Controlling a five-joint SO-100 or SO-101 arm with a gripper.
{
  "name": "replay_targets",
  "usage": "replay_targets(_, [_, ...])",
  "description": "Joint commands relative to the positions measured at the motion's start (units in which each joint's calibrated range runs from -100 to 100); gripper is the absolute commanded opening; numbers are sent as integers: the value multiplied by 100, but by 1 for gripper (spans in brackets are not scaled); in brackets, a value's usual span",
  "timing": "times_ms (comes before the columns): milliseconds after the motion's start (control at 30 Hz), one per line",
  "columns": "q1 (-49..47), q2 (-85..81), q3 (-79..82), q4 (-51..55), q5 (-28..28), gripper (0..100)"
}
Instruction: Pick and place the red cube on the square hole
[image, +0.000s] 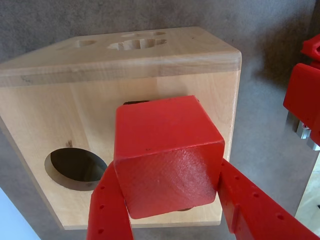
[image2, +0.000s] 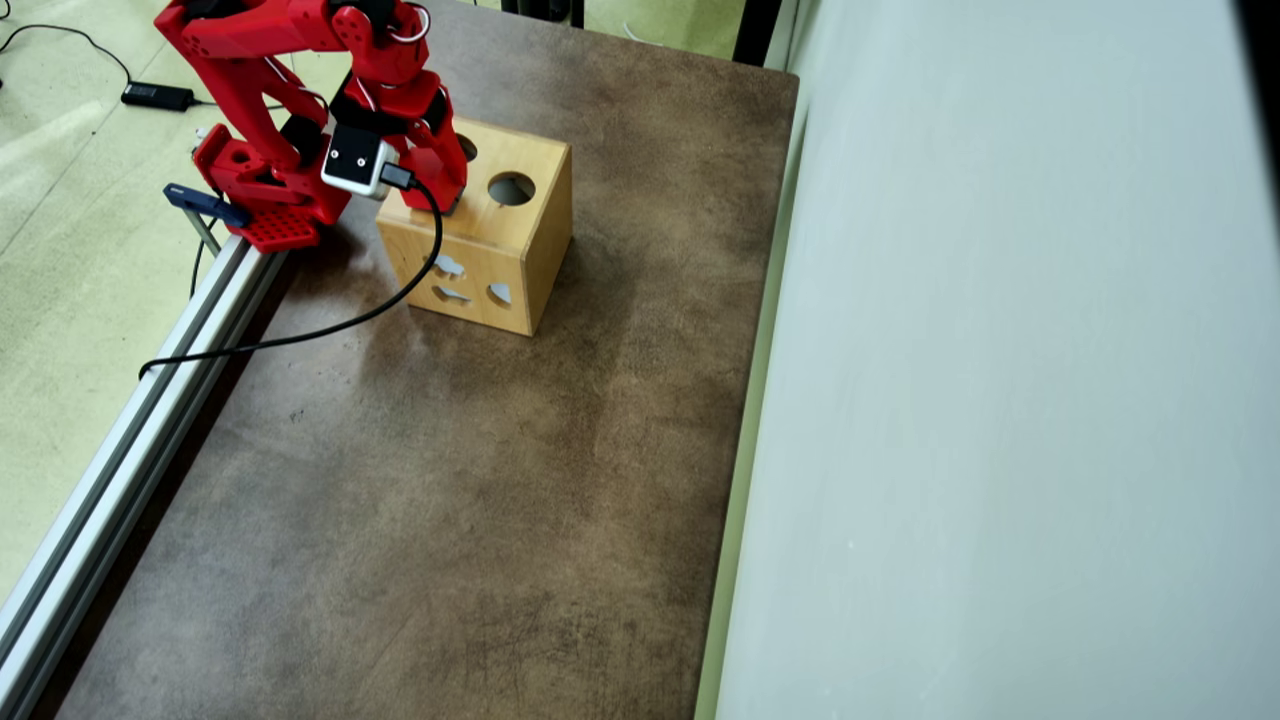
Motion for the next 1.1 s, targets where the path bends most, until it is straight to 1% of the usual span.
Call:
replay_targets(0, [-48,-9,-44,41,34,7])
replay_targets(333, [-48,-9,215,33,-20,7])
replay_targets(1067, [-48,-9,144,33,-20,7])
